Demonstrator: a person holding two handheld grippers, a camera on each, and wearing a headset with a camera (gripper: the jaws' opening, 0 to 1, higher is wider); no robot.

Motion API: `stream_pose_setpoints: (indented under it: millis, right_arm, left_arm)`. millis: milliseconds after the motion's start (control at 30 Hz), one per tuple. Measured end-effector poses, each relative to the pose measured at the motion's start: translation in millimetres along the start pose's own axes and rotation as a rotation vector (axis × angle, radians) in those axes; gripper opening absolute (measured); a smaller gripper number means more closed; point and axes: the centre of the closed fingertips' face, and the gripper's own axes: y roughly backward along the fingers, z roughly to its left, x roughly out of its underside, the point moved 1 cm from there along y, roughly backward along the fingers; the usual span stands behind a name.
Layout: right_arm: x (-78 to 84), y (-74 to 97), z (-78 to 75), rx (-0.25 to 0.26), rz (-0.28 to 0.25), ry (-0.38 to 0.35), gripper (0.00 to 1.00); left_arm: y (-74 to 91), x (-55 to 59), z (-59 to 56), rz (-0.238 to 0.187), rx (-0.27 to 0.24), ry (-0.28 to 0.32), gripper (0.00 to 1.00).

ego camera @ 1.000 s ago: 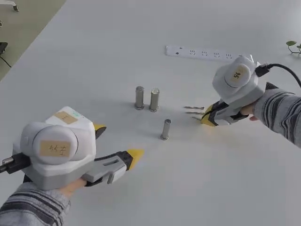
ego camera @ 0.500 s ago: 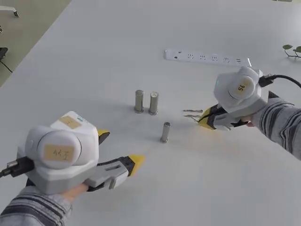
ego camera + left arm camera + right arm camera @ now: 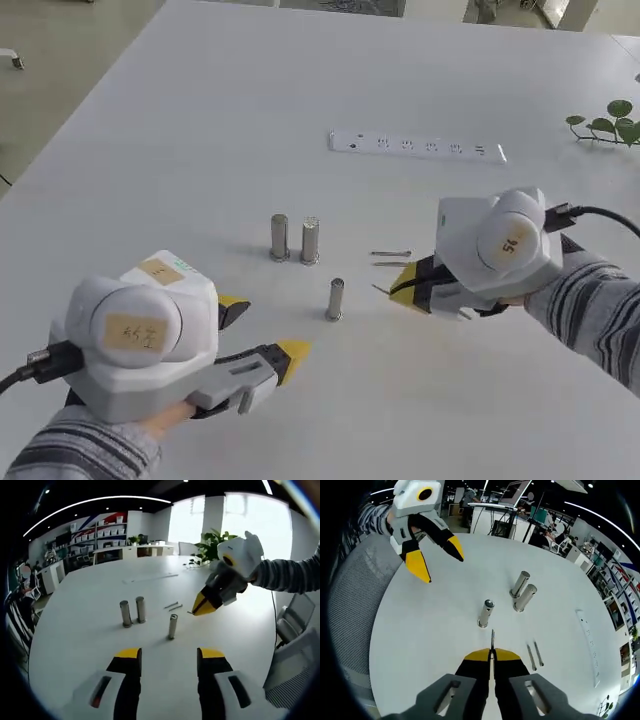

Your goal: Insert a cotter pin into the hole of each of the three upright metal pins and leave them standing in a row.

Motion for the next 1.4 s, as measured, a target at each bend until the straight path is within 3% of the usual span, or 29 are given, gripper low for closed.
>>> stream_pose_setpoints:
  millis: [167, 233, 367, 633, 800, 1133, 1400]
  right_arm:
    - [-10.5, -0.7, 16.8, -0.026, -0.029, 0.014, 0.0]
    - [-20.9, -1.9, 23.8, -0.029, -0.078, 0.039, 0.0]
    - [-31.1, -2.6, 34.0, -0.032, -0.11, 0.069, 0.0]
    - [-49.2, -0.3, 49.4, -0.053, -0.156, 0.118, 0.0]
    - [-58.2, 4.5, 55.6, -0.058, -0.176, 0.147, 0.0]
    - [-65.1, 8.1, 66.9, -0.056, -0.176, 0.205, 0.0]
    - [-66.2, 8.6, 69.3, -0.057, -0.188, 0.18, 0.0]
  left_arm:
    - [-2.1, -5.6, -8.8, -0.015, 0.041, 0.041, 0.38]
    - [-2.9, -6.9, -12.7, -0.019, 0.057, 0.062, 0.35]
    - [-3.1, -7.8, -17.5, -0.024, 0.071, 0.079, 0.29]
    - [-2.8, -7.5, -30.4, -0.027, 0.14, 0.237, 0.17]
    - [-1.8, -7.5, -34.7, -0.032, 0.165, 0.325, 0.12]
    - [1.3, -11.1, -45.3, -0.05, 0.205, 0.399, 0.01]
    - [1.3, -8.0, -43.8, -0.045, 0.208, 0.444, 0.0]
